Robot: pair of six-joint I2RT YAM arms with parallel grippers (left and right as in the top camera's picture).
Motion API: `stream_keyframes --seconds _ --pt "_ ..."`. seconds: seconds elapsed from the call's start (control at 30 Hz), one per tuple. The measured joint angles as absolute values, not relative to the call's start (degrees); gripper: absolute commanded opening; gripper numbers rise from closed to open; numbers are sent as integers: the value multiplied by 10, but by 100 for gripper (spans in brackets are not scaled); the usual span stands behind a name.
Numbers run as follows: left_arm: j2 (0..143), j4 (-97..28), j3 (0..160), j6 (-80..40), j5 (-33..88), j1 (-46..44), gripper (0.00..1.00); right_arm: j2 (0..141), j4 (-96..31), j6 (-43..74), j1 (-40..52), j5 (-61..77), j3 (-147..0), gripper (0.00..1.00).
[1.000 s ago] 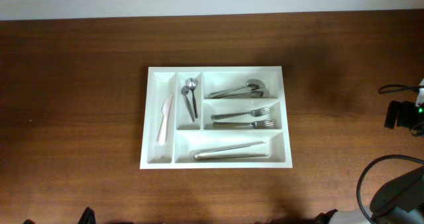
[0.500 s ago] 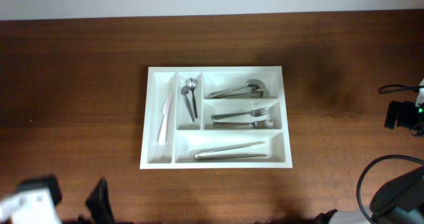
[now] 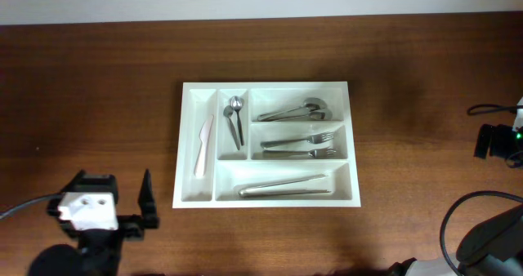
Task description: Pack container
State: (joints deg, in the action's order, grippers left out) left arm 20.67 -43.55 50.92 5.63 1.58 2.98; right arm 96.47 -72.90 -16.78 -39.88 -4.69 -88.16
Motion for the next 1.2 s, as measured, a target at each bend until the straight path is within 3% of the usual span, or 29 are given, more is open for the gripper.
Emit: stream_keyframes --seconds 0.37,0.67,1.2 --pt "93 -221 252 65 16 30 99 965 -729 -168 -399 -47 -882 99" --pt "11 -154 175 65 17 30 99 965 -729 -168 -399 -47 -882 99" --pt "8 79 45 65 17 30 99 965 -729 -168 -399 -47 -882 99"
